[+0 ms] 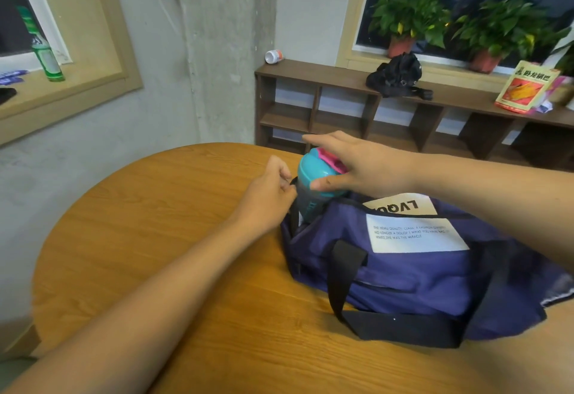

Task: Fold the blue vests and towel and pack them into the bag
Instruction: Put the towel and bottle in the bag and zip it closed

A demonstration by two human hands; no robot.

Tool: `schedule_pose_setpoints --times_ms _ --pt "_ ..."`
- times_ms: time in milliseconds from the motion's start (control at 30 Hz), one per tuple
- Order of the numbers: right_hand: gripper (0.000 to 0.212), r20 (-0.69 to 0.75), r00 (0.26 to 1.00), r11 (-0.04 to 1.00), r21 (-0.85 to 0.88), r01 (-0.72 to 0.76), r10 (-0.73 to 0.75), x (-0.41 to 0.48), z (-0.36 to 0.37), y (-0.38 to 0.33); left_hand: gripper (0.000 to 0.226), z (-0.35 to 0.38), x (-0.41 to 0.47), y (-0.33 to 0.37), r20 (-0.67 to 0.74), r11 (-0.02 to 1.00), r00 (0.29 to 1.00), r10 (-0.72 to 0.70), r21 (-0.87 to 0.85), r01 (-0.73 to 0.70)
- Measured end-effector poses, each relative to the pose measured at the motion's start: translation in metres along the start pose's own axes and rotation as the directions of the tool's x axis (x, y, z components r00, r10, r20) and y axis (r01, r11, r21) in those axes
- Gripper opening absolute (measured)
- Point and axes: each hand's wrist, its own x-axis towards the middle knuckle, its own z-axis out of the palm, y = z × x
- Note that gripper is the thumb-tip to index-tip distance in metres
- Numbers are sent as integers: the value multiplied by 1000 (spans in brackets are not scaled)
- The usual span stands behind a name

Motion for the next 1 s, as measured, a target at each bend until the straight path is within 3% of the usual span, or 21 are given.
schedule_pose_setpoints --times_ms 100,167,233,333,400,567,700,800,1000 --pt "72 -120 991 995 77 -58 67 -11 -7 4 46 -2 -3 0 36 998 998 57 16 -58" --pt "39 -308 942 990 92 -110 134 -24 -9 8 59 -2 -3 0 97 999 994 46 8 -47" --pt "23 -391 887 969 117 -215 244 -36 -8 12 65 1 -3 -1 95 999 995 14 -45 -10" --pt "35 -113 893 895 155 -418 436 -46 -1 12 72 11 0 1 27 996 999 -23 -81 25" --pt "42 83 868 842 215 -495 489 -43 9 11 78 17 2 4 11 997 1000 -2 -84 3" --pt "40 171 819 739 360 -569 547 -25 17 9 118 11 7 12 59 995 993 104 -5 -104" --pt "30 232 791 683 405 -607 565 -16 22 6 103 5 11 21 107 969 979 176 159 -192" --pt "27 224 795 663 451 -598 564 -15 26 6 86 1 15 19 128 972 976 173 138 -191" --pt "21 0 827 683 563 -465 563 -24 7 1 72 -14 18 15 38 987 988 148 59 -150"
